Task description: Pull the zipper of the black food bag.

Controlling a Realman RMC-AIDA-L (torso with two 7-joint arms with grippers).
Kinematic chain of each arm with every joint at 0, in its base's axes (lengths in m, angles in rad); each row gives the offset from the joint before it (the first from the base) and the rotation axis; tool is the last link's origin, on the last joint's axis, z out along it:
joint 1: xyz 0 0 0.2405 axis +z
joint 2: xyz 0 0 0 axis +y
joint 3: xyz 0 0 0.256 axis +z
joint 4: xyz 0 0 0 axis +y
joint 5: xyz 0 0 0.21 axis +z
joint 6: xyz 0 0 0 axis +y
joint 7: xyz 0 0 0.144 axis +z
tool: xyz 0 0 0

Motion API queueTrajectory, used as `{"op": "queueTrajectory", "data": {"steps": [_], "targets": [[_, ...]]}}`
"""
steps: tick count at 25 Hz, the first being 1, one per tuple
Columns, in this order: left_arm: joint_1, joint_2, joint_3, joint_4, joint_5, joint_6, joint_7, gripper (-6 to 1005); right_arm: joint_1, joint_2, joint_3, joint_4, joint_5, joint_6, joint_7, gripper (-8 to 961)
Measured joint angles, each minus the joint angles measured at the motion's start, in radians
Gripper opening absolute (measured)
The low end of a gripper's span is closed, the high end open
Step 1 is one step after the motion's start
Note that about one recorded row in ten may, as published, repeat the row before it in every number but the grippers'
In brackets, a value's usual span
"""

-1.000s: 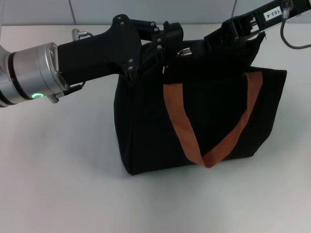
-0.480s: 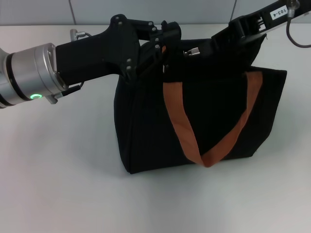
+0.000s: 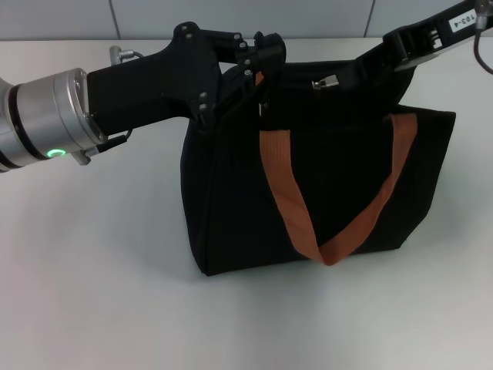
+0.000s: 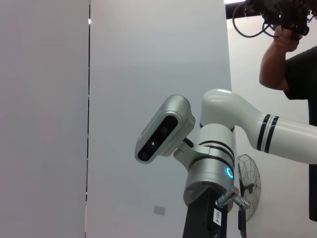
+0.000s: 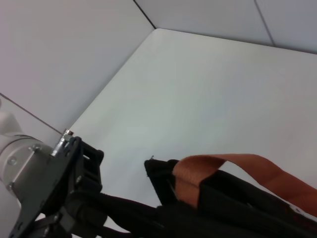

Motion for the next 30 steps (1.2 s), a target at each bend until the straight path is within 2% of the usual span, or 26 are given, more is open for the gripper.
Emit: {"op": "queueTrajectory", "data": {"steps": [23,30], "targets": [[0.002,0.003,0.0,0.0,0.0,0.0,-0.002,116,-0.046,0.005,0.01,-0.143,-0.106,-0.043,0.046,1],[0.006,0.003,0.0,0.003,0.0,0.0,-0.003,117,-0.042,0.001,0.012,-0.171,-0.148,-0.062,0.067,1]]}}
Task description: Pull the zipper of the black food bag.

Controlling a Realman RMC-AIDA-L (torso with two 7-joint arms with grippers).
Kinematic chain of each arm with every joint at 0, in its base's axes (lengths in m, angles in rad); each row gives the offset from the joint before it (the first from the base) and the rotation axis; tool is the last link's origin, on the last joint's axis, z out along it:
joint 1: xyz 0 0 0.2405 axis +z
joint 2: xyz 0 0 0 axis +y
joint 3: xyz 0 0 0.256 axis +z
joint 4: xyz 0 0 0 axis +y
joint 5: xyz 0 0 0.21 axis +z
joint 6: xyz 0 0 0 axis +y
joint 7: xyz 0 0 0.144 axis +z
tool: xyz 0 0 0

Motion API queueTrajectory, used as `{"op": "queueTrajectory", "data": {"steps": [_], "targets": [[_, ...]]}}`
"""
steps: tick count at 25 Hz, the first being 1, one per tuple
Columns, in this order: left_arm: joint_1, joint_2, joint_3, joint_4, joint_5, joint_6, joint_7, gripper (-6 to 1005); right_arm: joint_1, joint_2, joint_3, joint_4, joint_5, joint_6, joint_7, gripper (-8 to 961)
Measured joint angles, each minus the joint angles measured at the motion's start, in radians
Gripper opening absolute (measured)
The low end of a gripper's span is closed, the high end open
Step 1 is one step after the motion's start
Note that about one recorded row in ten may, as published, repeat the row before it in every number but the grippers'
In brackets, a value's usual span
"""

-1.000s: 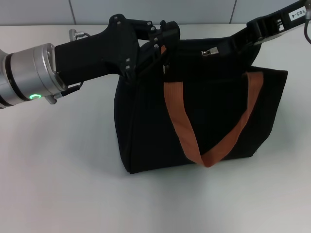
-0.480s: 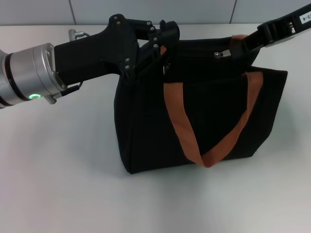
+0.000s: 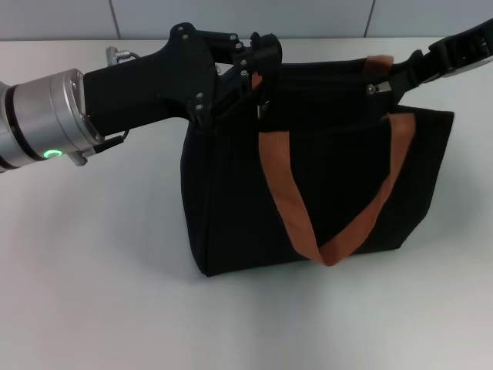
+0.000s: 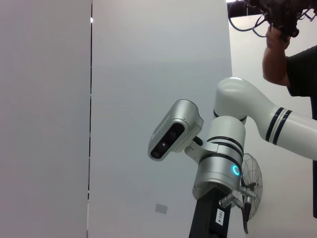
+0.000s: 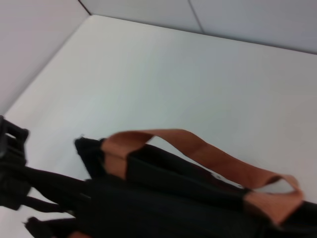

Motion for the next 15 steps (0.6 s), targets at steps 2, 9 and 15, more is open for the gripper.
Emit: {"op": "queueTrajectory", "data": {"steps": [2,9,15], "targets": [[0.0,0.0,0.0,-0.002,0.0,0.0,0.002,117,0.004,0.0,0.0,-0.008,-0.028,-0.003,0.002,1],[0.007,0.0,0.0,-0.002,-0.003,0.0,0.003,119,0.011,-0.002,0.001,-0.049,-0.112,-0.008,0.026,1],[0.008,0.0,0.0,0.0,-0.005,-0.003,0.003,120,0.015,-0.002,0.002,-0.085,-0.161,-0.015,0.038,0]]}}
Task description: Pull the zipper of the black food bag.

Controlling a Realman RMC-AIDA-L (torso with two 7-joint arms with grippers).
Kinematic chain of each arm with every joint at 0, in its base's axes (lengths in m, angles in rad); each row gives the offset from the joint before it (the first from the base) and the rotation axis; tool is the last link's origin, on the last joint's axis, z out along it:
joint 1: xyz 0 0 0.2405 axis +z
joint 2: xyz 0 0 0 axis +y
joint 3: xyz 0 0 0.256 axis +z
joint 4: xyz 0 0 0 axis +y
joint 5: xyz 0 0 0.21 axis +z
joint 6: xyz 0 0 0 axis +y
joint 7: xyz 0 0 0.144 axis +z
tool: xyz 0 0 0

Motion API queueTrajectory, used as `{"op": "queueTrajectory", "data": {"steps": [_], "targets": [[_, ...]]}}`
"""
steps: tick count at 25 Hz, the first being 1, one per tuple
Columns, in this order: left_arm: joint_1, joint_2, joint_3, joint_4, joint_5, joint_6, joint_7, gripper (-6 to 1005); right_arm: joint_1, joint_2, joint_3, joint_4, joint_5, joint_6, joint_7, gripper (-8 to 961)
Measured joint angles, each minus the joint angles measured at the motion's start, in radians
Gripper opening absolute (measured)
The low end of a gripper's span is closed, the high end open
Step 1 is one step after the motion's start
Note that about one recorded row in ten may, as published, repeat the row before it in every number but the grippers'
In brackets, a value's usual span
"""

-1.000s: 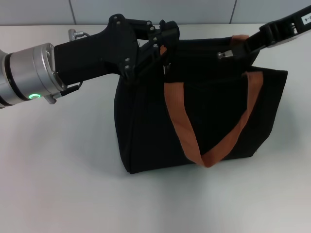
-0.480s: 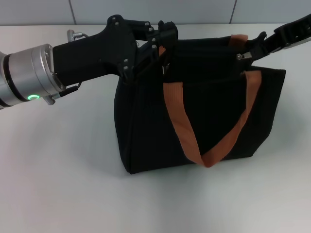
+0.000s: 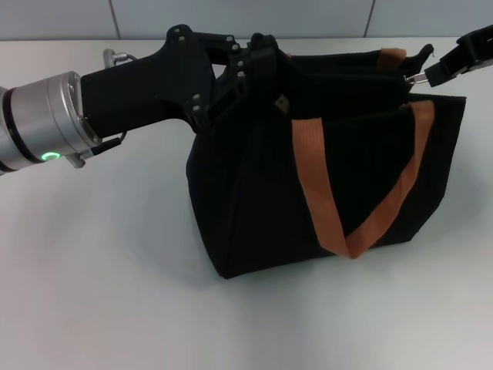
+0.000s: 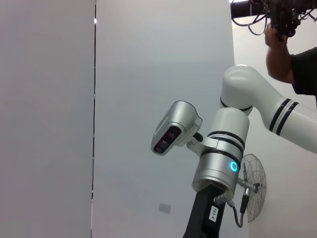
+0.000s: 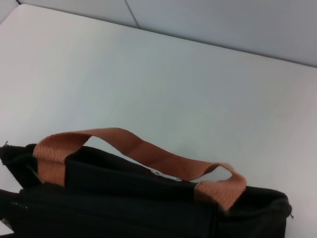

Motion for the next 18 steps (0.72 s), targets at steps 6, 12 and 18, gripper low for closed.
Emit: {"op": "queueTrajectory", "data": {"steps": [6,12,18], "targets": [[0.001,0.001,-0.001,0.001,-0.004,-0.005,0.0,121,-0.001,-0.003,0.011,-0.019,-0.006,-0.004,0.002,0],[0.002,0.001,-0.008,0.0,-0.006,-0.009,0.0,123,-0.009,-0.003,0.015,-0.047,-0.005,-0.011,0.013,-1],[0.002,0.001,-0.021,-0.001,-0.006,-0.014,0.0,124,-0.022,-0.001,0.07,-0.061,0.038,-0.027,0.005,19]]}}
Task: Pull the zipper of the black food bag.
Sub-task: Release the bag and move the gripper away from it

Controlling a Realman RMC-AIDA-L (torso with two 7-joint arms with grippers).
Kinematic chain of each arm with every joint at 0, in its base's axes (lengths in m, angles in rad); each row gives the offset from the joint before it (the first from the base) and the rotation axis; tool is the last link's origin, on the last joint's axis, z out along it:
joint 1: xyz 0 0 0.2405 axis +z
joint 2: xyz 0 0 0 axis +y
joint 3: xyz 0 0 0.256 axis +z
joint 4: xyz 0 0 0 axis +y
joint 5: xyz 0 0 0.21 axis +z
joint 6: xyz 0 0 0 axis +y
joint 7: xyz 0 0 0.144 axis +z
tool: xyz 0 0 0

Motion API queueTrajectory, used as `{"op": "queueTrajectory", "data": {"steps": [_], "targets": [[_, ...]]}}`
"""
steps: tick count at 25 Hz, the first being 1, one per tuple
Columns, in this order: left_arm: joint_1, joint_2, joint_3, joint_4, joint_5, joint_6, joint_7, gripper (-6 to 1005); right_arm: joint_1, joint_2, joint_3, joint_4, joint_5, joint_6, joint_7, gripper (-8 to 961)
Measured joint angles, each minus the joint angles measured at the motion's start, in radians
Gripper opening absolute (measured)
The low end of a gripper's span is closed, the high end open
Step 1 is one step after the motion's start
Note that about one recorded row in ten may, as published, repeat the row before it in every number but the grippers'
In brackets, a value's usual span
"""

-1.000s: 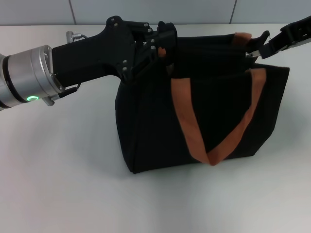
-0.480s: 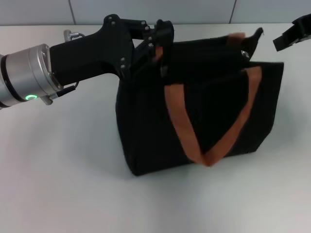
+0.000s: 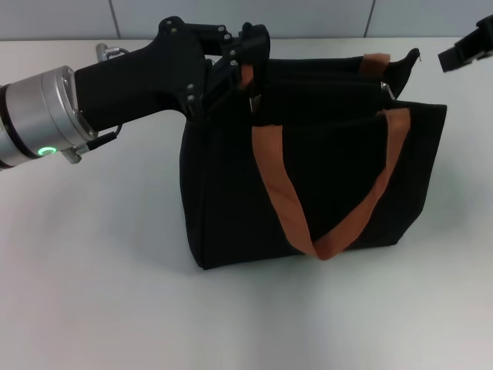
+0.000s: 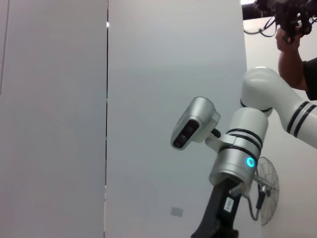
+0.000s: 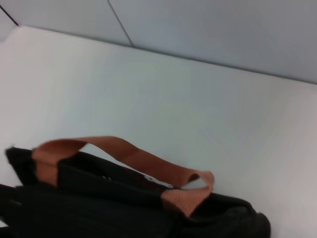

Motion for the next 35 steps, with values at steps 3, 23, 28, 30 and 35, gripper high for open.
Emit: {"op": "queueTrajectory", "data": {"steps": [3,23,28,30,35], "targets": [[0.0,0.0,-0.005,0.0,0.0,-0.006,0.0,125,-0.048,0.003,0.054,-0.002,0.124,0.009,-0.045,63],[0.012,0.003,-0.036,0.006,-0.002,-0.031,-0.043,129,-0.457,0.011,0.249,0.756,0.845,-0.145,-1.335,664],[0.02,0.003,-0.039,0.002,-0.003,-0.044,-0.043,130,-0.495,0.053,0.239,0.872,0.653,-0.138,-1.662,770],[0.028,0.002,-0.052,0.001,-0.005,-0.054,-0.043,130,-0.506,0.081,0.24,0.879,0.566,-0.089,-1.742,766],[0.043,0.0,-0.053,0.0,-0.006,-0.07,-0.04,131,-0.485,0.087,0.236,0.9,0.493,-0.023,-1.756,766]]}}
